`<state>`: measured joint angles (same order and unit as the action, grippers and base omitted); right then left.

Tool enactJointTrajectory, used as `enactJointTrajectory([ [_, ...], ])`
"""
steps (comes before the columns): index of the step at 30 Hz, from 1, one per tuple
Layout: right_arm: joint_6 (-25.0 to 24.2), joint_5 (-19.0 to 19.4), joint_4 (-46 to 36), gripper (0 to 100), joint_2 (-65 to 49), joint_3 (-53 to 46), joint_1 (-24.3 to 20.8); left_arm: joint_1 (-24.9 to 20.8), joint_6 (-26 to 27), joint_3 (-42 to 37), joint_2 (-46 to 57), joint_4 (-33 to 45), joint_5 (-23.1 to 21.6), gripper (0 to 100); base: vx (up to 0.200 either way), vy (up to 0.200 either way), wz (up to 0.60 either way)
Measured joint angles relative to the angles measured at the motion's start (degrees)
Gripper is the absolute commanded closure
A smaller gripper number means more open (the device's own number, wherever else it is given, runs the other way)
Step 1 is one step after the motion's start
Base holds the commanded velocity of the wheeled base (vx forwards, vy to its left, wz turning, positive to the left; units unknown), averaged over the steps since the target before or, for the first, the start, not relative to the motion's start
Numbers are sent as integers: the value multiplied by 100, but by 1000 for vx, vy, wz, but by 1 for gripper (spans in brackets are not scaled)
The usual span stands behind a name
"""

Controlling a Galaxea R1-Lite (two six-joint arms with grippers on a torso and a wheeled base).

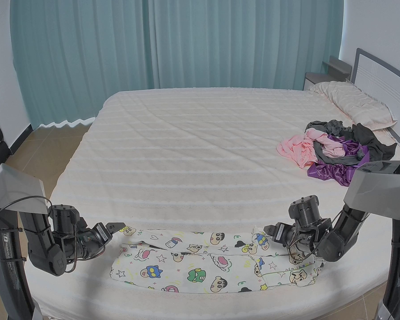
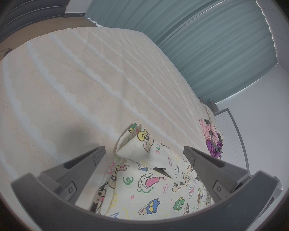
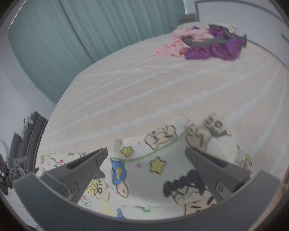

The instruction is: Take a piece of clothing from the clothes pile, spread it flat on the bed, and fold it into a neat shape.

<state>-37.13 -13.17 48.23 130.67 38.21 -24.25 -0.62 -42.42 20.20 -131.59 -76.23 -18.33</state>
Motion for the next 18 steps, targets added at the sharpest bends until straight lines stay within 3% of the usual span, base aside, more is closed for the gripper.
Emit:
enactJointTrajectory([
  [7,-171,230,-13,0,-16,-408,411,0,0,-6,0,-2,-2,0,0,0,0],
  [18,-740,247,577,0,-291,-823,457,0,-2,-66,24,2,-101,0,0,0,0],
])
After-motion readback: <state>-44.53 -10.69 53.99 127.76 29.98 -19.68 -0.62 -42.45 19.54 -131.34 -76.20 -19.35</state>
